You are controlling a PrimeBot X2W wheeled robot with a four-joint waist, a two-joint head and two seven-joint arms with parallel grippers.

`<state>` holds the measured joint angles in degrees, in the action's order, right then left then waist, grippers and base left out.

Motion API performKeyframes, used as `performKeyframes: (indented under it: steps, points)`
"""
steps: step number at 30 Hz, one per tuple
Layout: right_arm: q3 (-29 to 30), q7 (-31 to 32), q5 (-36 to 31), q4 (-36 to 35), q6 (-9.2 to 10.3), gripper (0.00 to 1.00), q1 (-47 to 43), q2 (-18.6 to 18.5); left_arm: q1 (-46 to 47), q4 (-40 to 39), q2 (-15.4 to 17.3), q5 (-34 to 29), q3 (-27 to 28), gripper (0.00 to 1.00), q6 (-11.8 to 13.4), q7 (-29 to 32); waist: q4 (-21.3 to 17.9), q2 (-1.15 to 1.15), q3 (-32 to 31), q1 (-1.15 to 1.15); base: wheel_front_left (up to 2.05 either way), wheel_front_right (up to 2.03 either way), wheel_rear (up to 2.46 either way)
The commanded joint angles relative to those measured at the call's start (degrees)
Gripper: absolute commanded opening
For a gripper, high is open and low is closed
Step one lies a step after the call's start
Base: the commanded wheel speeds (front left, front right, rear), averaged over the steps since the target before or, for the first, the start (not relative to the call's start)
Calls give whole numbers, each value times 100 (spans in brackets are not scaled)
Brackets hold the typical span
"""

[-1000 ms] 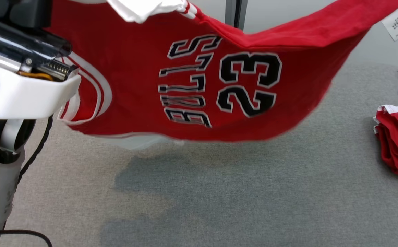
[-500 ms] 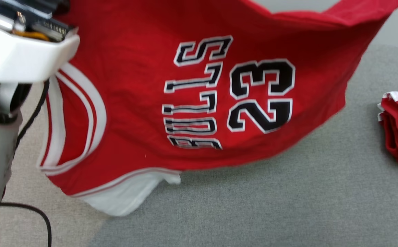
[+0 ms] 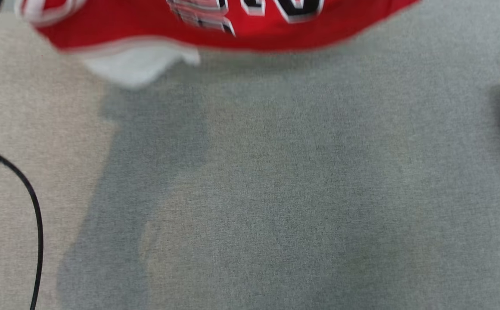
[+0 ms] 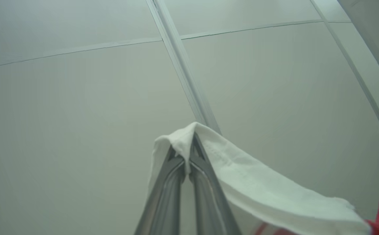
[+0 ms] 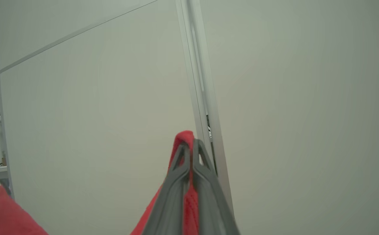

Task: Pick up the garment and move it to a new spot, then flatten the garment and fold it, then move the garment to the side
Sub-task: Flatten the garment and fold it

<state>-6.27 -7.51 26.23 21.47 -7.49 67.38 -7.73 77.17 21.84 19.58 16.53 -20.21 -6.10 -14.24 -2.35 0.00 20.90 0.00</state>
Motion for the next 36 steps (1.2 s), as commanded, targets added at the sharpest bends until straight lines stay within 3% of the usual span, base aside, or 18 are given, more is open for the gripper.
performKeyframes:
  steps: [1,9,18,26,32,36]
  points:
    - [-76,-200,54,293,-1,0,350,31,287,271,-34,-39,19,0,-41,-50,-63,0,219,0,0,0,0]
    - [-292,-711,327,2063,-2,0,1489,337,697,1267,-423,195,382,0,-96,-82,-15,0,485,0,0,0,0]
    - [-765,-774,424,3284,-2,0,1152,395,-224,2377,-902,1012,663,0,-134,-85,166,0,735,0,0,0,0]
    - [-878,-771,933,2494,-2,0,-736,-24,-2209,1808,-1351,1524,1079,0,-138,-85,405,0,663,0,0,0,0]
    - [-674,-772,1179,1560,-2,0,-2567,-133,-4011,961,-1452,1482,1394,0,-139,-85,417,0,352,0,0,0,0]
    - [-549,-773,1273,998,-2,0,-3605,-80,-5013,497,-1408,1489,1317,0,-139,-85,436,0,68,0,0,0,0]
